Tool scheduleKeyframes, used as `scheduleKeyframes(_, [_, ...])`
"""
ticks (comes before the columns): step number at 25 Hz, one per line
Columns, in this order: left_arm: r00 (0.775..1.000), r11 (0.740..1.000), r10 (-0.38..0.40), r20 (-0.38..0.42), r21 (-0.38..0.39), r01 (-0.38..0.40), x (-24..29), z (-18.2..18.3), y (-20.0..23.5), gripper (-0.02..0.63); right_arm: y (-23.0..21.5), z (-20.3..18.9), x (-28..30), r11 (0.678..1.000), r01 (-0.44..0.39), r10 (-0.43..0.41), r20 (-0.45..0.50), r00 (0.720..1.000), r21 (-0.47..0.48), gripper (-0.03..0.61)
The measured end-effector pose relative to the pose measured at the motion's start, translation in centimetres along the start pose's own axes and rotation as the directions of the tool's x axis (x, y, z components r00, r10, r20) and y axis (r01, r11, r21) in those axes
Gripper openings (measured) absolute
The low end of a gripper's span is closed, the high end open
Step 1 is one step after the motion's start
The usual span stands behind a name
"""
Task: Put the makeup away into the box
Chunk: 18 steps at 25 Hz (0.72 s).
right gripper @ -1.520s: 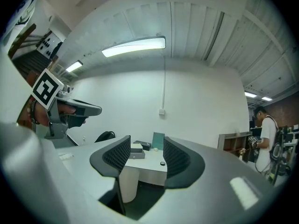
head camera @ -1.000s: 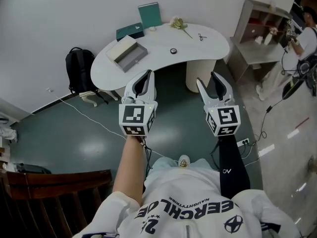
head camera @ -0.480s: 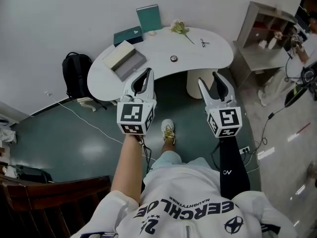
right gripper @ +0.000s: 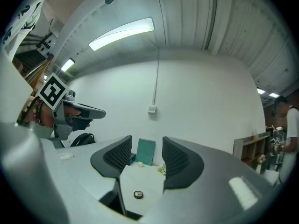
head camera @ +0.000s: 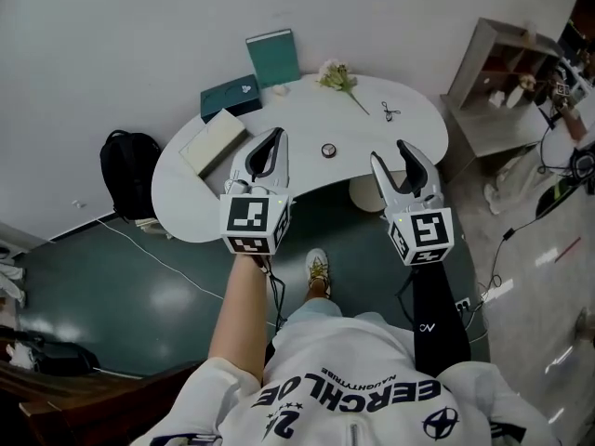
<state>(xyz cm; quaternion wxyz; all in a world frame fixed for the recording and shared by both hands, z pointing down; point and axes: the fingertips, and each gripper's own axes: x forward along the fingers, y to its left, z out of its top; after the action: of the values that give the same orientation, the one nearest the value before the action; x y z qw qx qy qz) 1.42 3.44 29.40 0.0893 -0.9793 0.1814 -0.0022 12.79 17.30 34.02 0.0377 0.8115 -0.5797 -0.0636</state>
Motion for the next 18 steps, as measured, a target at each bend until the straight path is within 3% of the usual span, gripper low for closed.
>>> scheduleKeyframes(10, [0.998, 0.996, -0.068, 0.020, 0.061, 0.066, 14.3, -0.8, 7.6, 0.003, -4.6, -1.7, 13.9, 0.998, 0.058, -0.057, -0.029, 0.998, 0.021, 0.235])
scheduleKeyframes(18, [0.996, 0.995, -0.084, 0.027, 0.052, 0.082, 20.9, -1.4, 11.4, 0.003, -7.1, -2.2, 21.6, 0.997, 0.068, -0.067, -0.047, 0.997, 0.034, 0.233])
